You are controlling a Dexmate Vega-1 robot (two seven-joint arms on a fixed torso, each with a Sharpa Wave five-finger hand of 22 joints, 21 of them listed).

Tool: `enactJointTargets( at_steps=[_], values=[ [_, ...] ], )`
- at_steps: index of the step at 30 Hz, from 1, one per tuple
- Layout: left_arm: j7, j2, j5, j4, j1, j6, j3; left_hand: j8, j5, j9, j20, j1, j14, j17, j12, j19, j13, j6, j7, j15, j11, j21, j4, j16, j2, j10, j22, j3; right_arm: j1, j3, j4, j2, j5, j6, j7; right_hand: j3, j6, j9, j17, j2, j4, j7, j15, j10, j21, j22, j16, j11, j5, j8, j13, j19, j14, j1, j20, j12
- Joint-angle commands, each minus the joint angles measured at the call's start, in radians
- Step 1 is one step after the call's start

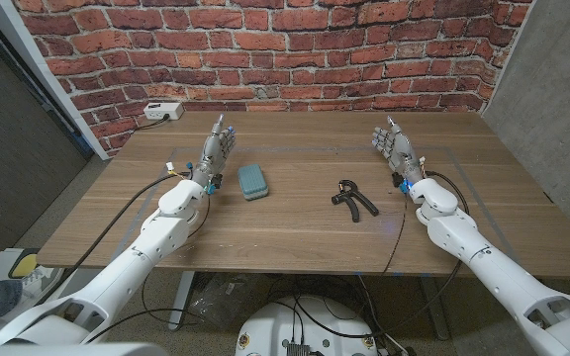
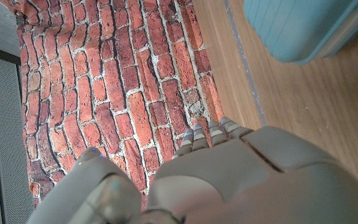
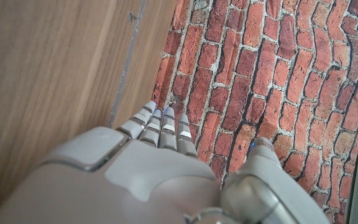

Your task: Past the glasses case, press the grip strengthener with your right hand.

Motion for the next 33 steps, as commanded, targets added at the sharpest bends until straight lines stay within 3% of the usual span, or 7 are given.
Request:
enactJointTargets(
  at_steps=[1,12,16,19,33],
  values=[
    [-0.078,-0.075,0.119,-0.056,0.046,0.057,-0.127,0.005,0.010,0.004,0.001,0.010,0.001,0.002,0.005,-0.007,0.005,0.006,0.006,0.006,0.002,0.007,-0.002,0.005,0.003,0.009,0.002,0.008,-0.039,0.019,-0.041,0.016,-0.036,0.036,-0.030,0.006,0.016,0.003,0.004,-0.002,-0.003,-0.004,0.002,0.020,0.006,0.003,0.007,0.001,0.004,0.009,0.003,0.020,0.019,0.013,-0.018,0.013],
    [-0.145,-0.103,0.163,-0.104,0.085,0.066,-0.194,0.009,0.015,0.004,0.005,0.024,0.020,0.002,0.010,0.002,0.006,0.022,0.002,0.003,0.000,0.010,-0.008,0.010,0.014,0.027,0.002,0.011,-0.120,0.034,-0.154,-0.014,-0.117,0.062,-0.128,0.009,0.054,0.006,0.005,0.002,-0.014,-0.022,-0.005,0.051,0.011,0.002,0.010,-0.014,0.003,0.020,0.005,0.050,0.051,0.031,-0.019,0.020],
    [-0.177,-0.116,0.153,-0.081,0.082,0.053,-0.215,0.018,0.024,0.005,0.018,0.052,0.084,0.002,0.024,0.064,0.006,0.067,-0.003,0.003,0.000,0.028,-0.020,0.022,0.026,0.086,0.001,0.011,-0.152,0.035,-0.202,-0.034,-0.153,0.064,-0.164,0.012,0.079,0.010,0.005,0.006,-0.017,-0.028,-0.009,0.067,0.013,0.002,0.013,-0.016,0.003,0.029,0.006,0.064,0.069,0.039,-0.019,0.024],
    [-0.176,-0.116,0.172,-0.075,0.079,0.046,-0.223,0.024,0.027,0.005,0.013,0.060,0.102,0.001,0.028,0.087,0.007,0.094,-0.002,0.001,0.001,0.033,-0.024,0.023,0.028,0.109,0.001,0.009,-0.185,0.040,-0.251,-0.054,-0.185,0.060,-0.203,0.014,0.050,0.010,0.005,0.007,-0.022,-0.030,-0.011,0.071,0.014,0.002,0.012,-0.019,0.002,0.015,0.006,0.071,0.074,0.046,-0.019,0.024],
    [-0.177,-0.147,0.187,-0.052,0.068,0.026,-0.240,0.032,0.029,0.005,0.019,0.082,0.132,0.001,0.035,0.109,0.007,0.139,-0.007,-0.003,-0.007,0.032,-0.031,0.023,0.043,0.151,-0.001,0.012,-0.251,0.039,-0.343,-0.082,-0.232,0.072,-0.257,0.019,0.052,0.011,0.005,0.010,-0.031,-0.035,-0.012,0.067,0.012,0.002,0.006,-0.030,0.001,0.012,0.007,0.081,0.079,0.064,-0.021,0.018]
  ],
)
